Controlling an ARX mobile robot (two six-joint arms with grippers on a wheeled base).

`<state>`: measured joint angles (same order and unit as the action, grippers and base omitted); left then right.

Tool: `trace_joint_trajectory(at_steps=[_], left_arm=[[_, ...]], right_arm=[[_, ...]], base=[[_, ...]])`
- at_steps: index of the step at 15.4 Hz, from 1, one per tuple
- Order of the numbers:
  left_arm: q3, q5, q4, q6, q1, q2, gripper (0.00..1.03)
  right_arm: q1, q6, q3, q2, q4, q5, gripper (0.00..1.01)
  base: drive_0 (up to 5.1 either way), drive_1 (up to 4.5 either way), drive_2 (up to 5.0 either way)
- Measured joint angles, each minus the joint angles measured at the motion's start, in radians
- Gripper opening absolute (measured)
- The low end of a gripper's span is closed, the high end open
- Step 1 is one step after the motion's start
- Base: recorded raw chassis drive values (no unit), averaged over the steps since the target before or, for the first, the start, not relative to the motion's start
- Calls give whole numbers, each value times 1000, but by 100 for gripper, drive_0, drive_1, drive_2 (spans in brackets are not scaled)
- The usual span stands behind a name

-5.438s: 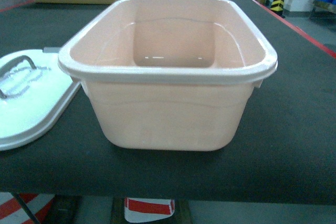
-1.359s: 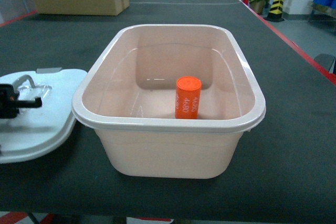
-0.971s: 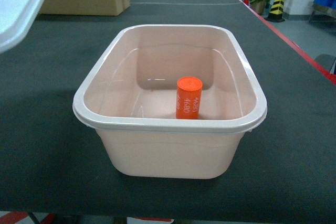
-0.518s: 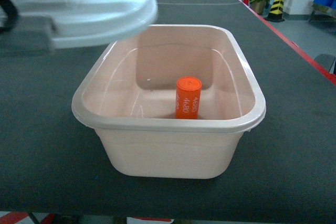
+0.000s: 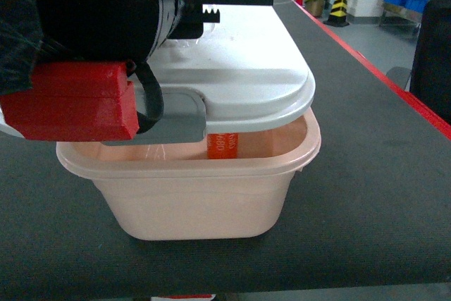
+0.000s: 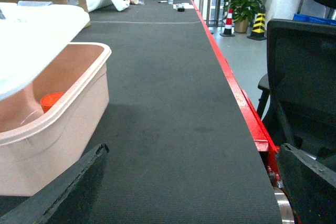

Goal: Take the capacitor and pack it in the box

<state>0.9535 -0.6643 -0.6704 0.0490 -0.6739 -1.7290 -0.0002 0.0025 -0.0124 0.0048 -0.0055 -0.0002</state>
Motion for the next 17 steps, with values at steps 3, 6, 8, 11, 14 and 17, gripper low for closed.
trace_joint_trajectory(at_steps=[3, 6, 8, 11, 14, 17], left_arm=[[44, 5, 13, 23, -15, -81, 2], [51, -13, 0, 24, -2, -129, 2], [51, -3, -15, 27, 3, -138, 12], [43, 23, -63, 30, 10, -135, 44], [28, 39, -119, 29, 50, -56, 78], [-28, 75, -182, -3, 169, 65, 97]], right_arm=[[0, 0, 0, 0, 0, 0, 98], [0, 0, 0, 0, 0, 0, 98], [0, 0, 0, 0, 0, 0, 98], [0, 0, 0, 0, 0, 0, 98], [0, 0, 0, 0, 0, 0, 98], [0, 0, 0, 0, 0, 0, 98]], base=[[0, 0, 0], [0, 0, 0], [0, 0, 0], [0, 0, 0], [0, 0, 0], [0, 0, 0]])
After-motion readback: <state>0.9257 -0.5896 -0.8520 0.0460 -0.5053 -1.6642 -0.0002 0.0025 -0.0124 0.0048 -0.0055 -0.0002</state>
